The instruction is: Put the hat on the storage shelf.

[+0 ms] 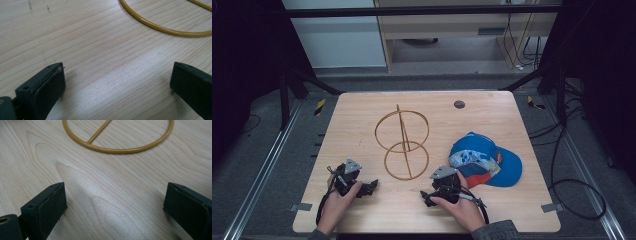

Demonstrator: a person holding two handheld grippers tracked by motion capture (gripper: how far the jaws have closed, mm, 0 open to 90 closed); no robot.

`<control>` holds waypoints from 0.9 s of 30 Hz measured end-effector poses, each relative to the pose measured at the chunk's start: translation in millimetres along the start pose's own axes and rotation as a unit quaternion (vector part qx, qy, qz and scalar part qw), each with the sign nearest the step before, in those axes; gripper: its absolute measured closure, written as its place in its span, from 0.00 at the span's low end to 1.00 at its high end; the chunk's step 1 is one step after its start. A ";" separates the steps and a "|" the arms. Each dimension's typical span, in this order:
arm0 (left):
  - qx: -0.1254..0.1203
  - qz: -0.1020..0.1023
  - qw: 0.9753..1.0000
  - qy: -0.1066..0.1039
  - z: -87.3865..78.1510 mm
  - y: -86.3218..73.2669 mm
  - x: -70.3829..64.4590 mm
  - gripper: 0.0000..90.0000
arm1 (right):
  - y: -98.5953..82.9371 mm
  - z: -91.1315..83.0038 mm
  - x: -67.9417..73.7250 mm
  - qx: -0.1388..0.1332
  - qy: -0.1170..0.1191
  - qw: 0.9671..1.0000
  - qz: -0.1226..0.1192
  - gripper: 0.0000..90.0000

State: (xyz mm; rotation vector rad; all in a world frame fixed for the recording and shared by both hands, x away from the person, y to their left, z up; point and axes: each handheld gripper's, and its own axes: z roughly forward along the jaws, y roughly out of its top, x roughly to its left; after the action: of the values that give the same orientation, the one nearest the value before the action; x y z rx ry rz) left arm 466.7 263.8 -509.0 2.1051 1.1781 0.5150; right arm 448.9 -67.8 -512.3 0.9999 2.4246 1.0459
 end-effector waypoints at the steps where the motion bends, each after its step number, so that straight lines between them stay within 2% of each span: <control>1: 0.001 0.001 1.000 0.000 -0.3 -0.1 0.0 0.00 | 0.0 0.1 -0.1 0.000 0.000 1.000 -0.001 0.05; 6: 0.001 0.002 1.000 0.000 -0.8 -0.5 -0.2 0.00 | 0.1 -0.5 0.9 0.002 0.001 1.000 -0.001 0.06; 8: 0.001 0.003 1.000 0.000 -0.9 -0.6 -0.2 0.00 | 2.7 -3.7 3.8 0.012 0.003 1.000 -0.008 0.09; 12: 0.002 0.003 1.000 -0.002 -1.4 -1.1 -0.5 0.00 | 12.7 -20.1 11.3 0.007 0.024 0.999 -0.034 0.08; 14: 0.002 0.004 1.000 -0.002 -1.5 -1.1 -0.5 0.00 | 19.7 -32.0 12.0 0.009 0.018 0.998 -0.059 0.08; 15: 0.002 0.004 1.000 -0.002 -1.5 -1.2 -0.6 0.00 | 19.7 -32.0 12.0 0.009 0.018 0.998 -0.059 0.08; 16: 0.002 0.004 1.000 -0.002 -1.6 -1.2 -0.6 0.00 | 27.4 -47.7 10.3 0.012 0.011 0.997 -0.077 0.08; 19: 0.002 0.004 1.000 -0.002 -1.5 -1.2 -0.6 0.00 | 37.6 -73.1 1.2 0.002 0.002 0.996 -0.090 0.08; 23: 0.000 0.004 1.000 -0.001 -1.4 -1.3 -0.8 0.00 | 43.0 -100.8 -20.4 0.001 -0.001 0.996 -0.090 0.10; 27: -0.001 0.002 1.000 -0.003 -1.3 -1.4 -1.3 0.00 | 38.7 -120.1 -41.7 0.010 -0.016 0.996 -0.088 0.10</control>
State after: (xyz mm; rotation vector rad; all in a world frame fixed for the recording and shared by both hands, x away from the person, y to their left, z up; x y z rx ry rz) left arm 464.4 263.7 -509.1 2.1054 1.1703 0.5118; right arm 433.8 -139.7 -401.5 0.7861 2.4496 0.9402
